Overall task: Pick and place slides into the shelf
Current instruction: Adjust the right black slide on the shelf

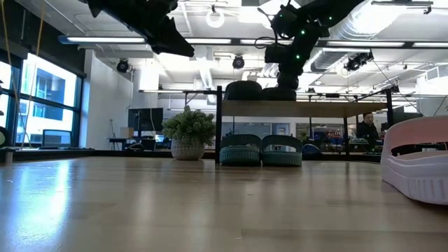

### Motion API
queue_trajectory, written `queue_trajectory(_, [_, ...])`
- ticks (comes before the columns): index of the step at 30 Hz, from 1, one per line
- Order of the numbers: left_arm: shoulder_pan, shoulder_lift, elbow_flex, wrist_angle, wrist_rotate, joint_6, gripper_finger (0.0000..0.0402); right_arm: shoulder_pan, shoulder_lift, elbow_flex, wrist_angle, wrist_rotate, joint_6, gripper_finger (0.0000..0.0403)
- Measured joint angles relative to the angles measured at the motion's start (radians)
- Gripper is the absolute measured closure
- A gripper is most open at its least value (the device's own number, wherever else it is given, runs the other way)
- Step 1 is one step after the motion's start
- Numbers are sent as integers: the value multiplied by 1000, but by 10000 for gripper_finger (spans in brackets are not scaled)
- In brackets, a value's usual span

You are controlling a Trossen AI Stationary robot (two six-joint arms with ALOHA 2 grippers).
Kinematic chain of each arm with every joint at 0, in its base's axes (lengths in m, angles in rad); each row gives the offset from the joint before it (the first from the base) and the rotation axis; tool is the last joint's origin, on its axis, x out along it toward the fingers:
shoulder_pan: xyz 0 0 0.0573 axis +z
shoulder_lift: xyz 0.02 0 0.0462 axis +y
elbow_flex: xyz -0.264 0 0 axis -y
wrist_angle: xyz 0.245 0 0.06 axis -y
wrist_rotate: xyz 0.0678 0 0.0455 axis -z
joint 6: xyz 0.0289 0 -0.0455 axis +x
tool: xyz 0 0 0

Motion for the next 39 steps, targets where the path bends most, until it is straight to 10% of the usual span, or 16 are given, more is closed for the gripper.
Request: queue_trajectory(39, [0, 0, 0, 0, 0, 0, 279, 126, -75, -6, -119, -27, 68, 403])
